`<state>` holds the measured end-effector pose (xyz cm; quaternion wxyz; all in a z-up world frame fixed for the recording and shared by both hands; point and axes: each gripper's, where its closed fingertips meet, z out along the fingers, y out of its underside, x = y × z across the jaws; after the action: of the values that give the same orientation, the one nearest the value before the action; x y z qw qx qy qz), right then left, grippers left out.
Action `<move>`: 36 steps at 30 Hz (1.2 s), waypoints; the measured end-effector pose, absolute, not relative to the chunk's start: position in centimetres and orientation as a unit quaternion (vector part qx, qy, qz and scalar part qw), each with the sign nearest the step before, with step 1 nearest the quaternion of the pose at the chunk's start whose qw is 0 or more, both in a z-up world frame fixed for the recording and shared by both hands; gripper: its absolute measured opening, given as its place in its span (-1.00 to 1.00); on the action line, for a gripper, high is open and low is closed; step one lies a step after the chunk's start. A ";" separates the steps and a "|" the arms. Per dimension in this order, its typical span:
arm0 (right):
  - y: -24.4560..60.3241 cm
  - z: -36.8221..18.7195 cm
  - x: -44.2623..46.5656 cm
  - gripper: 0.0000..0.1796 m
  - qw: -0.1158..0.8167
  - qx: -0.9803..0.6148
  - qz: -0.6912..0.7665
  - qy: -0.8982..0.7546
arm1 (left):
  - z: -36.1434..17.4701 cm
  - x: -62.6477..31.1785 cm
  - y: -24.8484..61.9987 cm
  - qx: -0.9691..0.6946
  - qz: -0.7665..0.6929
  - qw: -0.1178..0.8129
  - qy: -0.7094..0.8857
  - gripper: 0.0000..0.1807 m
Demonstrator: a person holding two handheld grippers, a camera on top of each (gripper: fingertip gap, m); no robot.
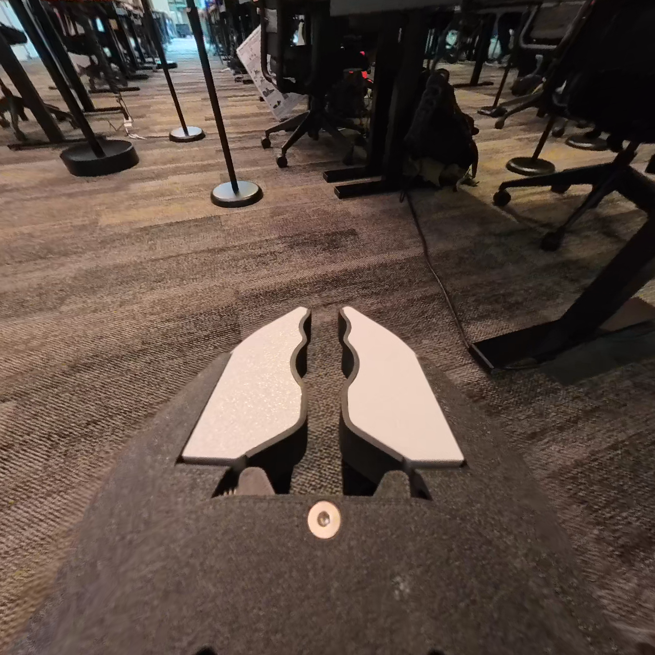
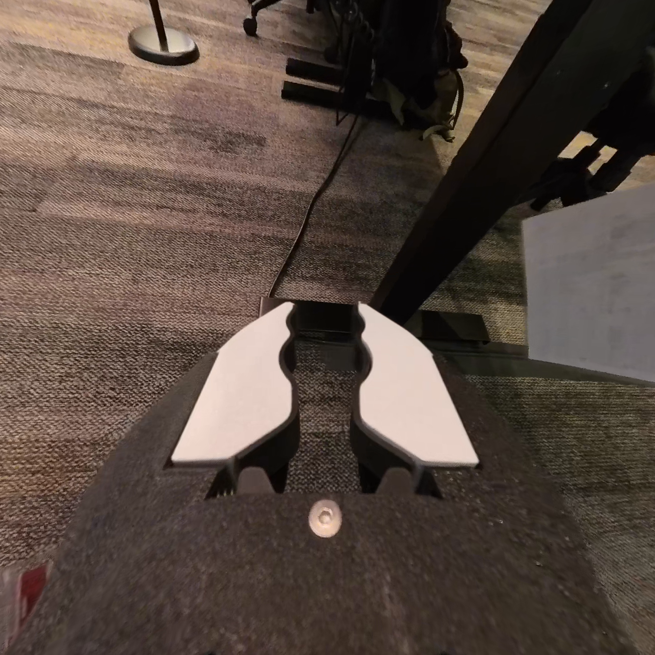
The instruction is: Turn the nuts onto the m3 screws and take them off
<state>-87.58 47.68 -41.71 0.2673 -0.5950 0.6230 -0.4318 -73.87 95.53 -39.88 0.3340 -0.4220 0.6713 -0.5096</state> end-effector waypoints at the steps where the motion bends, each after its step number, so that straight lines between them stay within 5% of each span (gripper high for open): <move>1: 47.5 -41.9 -87.7 -0.67 0.265 -0.593 -0.428 0.628 | -40.1 -73.7 95.4 -0.414 -0.502 0.344 0.677 -0.85; 36: 50.1 -43.3 -85.9 -0.55 0.299 -0.596 -0.378 0.642 | -41.0 -73.3 93.8 -0.413 -0.515 0.311 0.684 -0.82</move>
<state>-85.91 50.15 -43.31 0.2989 -0.5959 0.6424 -0.3780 -73.27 93.77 -40.96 0.3112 -0.4131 0.6838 -0.5147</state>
